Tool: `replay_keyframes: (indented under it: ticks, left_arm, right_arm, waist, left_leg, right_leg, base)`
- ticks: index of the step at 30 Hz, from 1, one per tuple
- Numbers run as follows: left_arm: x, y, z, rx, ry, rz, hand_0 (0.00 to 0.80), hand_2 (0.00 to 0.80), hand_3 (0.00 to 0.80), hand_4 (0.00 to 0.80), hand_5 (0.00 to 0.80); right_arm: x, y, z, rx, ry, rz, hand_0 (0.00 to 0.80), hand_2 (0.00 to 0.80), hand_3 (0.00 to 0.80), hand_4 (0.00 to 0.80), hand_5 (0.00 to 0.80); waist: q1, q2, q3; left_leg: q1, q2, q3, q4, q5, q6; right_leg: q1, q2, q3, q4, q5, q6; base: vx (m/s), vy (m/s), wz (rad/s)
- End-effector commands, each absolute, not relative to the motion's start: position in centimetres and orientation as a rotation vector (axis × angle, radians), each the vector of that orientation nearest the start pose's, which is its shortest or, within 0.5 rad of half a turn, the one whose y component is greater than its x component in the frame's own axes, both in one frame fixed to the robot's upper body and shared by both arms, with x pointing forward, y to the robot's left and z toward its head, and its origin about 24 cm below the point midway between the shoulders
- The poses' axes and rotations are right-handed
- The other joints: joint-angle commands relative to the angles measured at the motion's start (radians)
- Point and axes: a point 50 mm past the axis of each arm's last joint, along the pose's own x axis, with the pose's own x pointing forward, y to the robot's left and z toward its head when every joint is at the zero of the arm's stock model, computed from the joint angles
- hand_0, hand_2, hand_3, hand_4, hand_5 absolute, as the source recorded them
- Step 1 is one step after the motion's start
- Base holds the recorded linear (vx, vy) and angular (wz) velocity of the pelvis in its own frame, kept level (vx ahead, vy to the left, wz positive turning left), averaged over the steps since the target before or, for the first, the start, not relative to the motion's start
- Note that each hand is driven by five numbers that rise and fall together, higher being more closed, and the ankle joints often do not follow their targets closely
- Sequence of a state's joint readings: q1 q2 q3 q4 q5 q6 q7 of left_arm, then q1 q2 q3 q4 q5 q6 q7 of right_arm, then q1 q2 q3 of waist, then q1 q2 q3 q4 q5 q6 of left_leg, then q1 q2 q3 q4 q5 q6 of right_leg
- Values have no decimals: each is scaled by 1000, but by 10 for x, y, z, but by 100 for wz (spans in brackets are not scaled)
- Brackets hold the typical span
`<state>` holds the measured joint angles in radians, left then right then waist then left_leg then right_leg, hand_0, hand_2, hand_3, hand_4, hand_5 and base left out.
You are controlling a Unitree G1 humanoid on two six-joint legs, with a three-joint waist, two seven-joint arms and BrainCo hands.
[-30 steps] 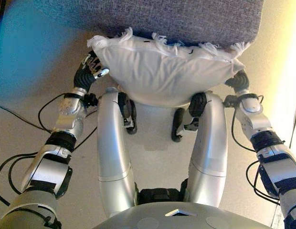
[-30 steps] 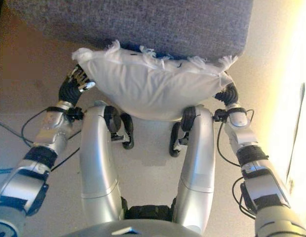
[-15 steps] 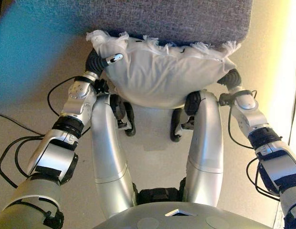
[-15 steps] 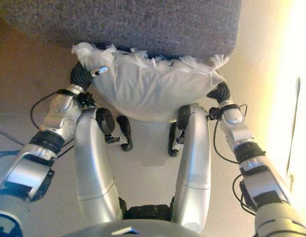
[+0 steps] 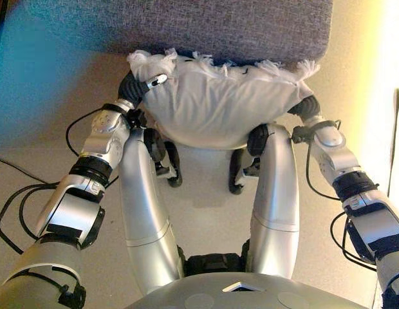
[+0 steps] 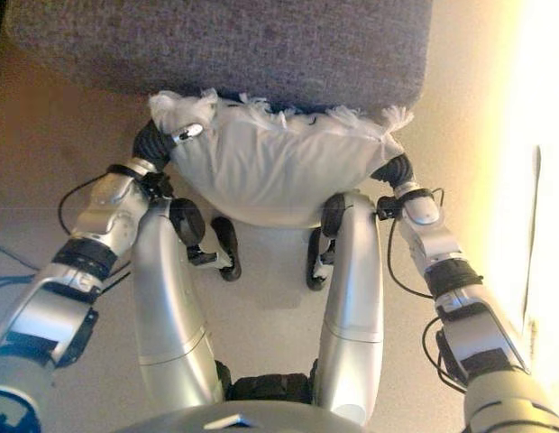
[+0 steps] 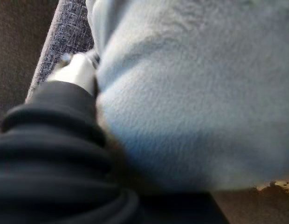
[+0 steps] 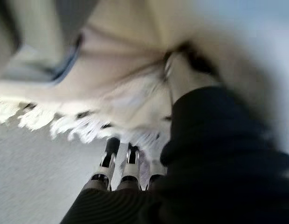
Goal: Pick up the cushion and take it to the sofa
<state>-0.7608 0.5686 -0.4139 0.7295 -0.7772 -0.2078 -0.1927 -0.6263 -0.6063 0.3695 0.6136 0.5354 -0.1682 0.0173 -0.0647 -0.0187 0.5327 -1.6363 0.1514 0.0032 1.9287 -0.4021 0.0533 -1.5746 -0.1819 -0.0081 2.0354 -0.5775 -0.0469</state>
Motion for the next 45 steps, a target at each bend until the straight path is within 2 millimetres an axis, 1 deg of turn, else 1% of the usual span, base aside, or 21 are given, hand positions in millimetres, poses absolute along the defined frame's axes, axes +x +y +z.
replay_keyframes:
  ticks: [1,8,11,14,17,18,20,22,25,27,30,32,33,36,37,38,40,41,45]
  left_arm:
    - [370,116,176,-21,-360,-630,800,800,800,800,800]
    - [367,117,176,-27,-387,-615,800,800,800,800,800]
    - [368,120,180,-19,-411,-591,800,800,800,800,800]
    - [368,125,188,-29,-441,-570,800,800,800,800,800]
    - [367,131,189,-34,-472,-540,800,800,800,800,800]
    - [366,134,189,-41,-487,-532,800,800,800,800,800]
    - [363,139,190,-66,-522,-517,800,800,800,800,800]
    - [360,144,192,-95,-564,-503,800,800,800,800,800]
    - [355,143,194,-110,-625,-495,800,800,800,800,800]
    - [350,140,191,-123,-651,-492,800,800,800,800,800]
    - [342,137,186,-115,-674,-495,800,800,800,800,800]
    - [336,135,180,-114,-676,-503,800,800,800,800,800]
    - [332,137,177,-121,-673,-506,800,800,800,800,800]
    - [322,138,167,-130,-665,-506,800,800,800,800,800]
    - [319,140,166,-141,-662,-503,800,800,800,800,800]
    - [316,141,164,-166,-657,-498,800,800,800,800,800]
    - [309,143,158,-170,-655,-489,800,800,800,800,800]
    - [306,144,155,-202,-643,-483,800,800,800,800,800]
    - [290,152,136,-261,-601,-463,800,800,800,800,800]
  right_arm:
    - [362,-147,175,-130,-390,338,800,800,800,800,800]
    - [358,-142,172,-146,-414,351,800,800,800,800,800]
    - [358,-145,178,-130,-447,321,800,800,800,800,800]
    - [359,-145,187,-121,-493,299,800,800,800,800,800]
    - [358,-144,192,-128,-522,312,800,800,800,800,800]
    - [357,-144,193,-137,-532,316,800,800,800,800,800]
    - [356,-143,196,-155,-556,323,800,800,800,800,800]
    - [354,-144,202,-174,-586,326,800,800,800,800,800]
    - [352,-146,206,-178,-629,325,800,800,800,800,800]
    - [347,-144,203,-189,-656,327,800,800,800,800,800]
    - [337,-141,195,-205,-683,324,800,800,800,800,800]
    - [329,-140,189,-202,-691,322,800,800,800,800,800]
    - [324,-143,184,-204,-694,319,800,800,800,800,800]
    - [312,-150,176,-194,-700,313,800,800,800,800,800]
    - [308,-153,176,-194,-705,307,800,800,800,800,800]
    - [304,-155,176,-187,-712,300,800,800,800,800,800]
    - [298,-160,173,-182,-715,281,800,800,800,800,800]
    - [294,-163,173,-168,-717,273,800,800,800,800,800]
    - [278,-169,160,-156,-689,263,800,800,800,800,800]
  waist:
    - [13,-9,-13]
    - [13,-2,-13]
    - [13,-3,-13]
    - [15,-3,-13]
    - [17,-3,-13]
    - [16,-1,-13]
    - [18,1,-13]
    - [17,3,-13]
    - [13,7,-17]
    - [9,8,-32]
    - [7,7,-55]
    - [7,4,-68]
    - [7,3,-82]
    - [9,-1,-114]
    - [9,-2,-123]
    - [9,-5,-134]
    - [13,-3,-159]
    - [15,-1,-174]
    - [26,0,-245]
  left_leg:
    - [66,-10,9,79,-202,7]
    - [66,-15,7,66,-195,-1]
    - [67,-16,9,33,-183,-7]
    - [69,-17,14,-33,-155,-12]
    - [146,-16,20,-151,-127,-19]
    - [183,-14,24,-201,-114,-23]
    - [245,-22,29,-298,-87,-33]
    - [315,-31,31,-404,-57,-46]
    - [384,-46,32,-532,-10,-63]
    - [430,-56,33,-618,25,-74]
    - [543,-56,41,-802,85,-82]
    - [628,-53,51,-917,124,-84]
    - [686,-50,61,-997,148,-84]
    - [822,-55,88,-1161,188,-80]
    - [864,-60,95,-1210,200,-79]
    - [895,-68,106,-1273,245,-73]
    - [972,-90,112,-1360,267,-70]
    - [1007,-97,117,-1400,279,-69]
    - [1180,-127,120,-1584,329,-64]
  right_leg:
    - [5,-34,12,-73,79,19]
    - [5,-39,13,-89,89,26]
    - [5,-41,15,-120,100,33]
    - [7,-43,13,-184,128,33]
    - [85,-37,0,-306,159,34]
    - [123,-29,-5,-362,175,36]
    - [188,-6,-11,-465,204,39]
    - [259,22,-11,-568,233,50]
    - [328,48,-7,-695,275,64]
    - [371,56,-8,-777,303,73]
    - [465,49,-15,-924,357,91]
    - [544,40,-25,-1015,383,98]
    - [603,36,-35,-1087,399,102]
    - [736,32,-61,-1250,425,107]
    - [777,33,-67,-1302,435,108]
    - [810,33,-77,-1375,477,103]
    - [891,34,-87,-1471,496,107]
    - [926,35,-93,-1512,506,112]
    - [1097,40,-117,-1687,540,133]
  base:
    - [0,0,0]
    - [0,0,0]
    - [-2,-15,3]
    - [-17,-20,15]
    - [-22,-7,6]
    - [-39,-9,-12]
    - [-57,-4,-16]
    - [-87,15,-15]
    - [-114,26,-17]
    - [-89,26,-12]
    - [-26,1,-5]
    - [30,-35,7]
    - [61,-43,10]
    - [65,-44,14]
    - [-42,-45,9]
    - [-51,-41,2]
    - [-30,-16,-1]
    - [41,-14,0]
    - [83,-11,3]
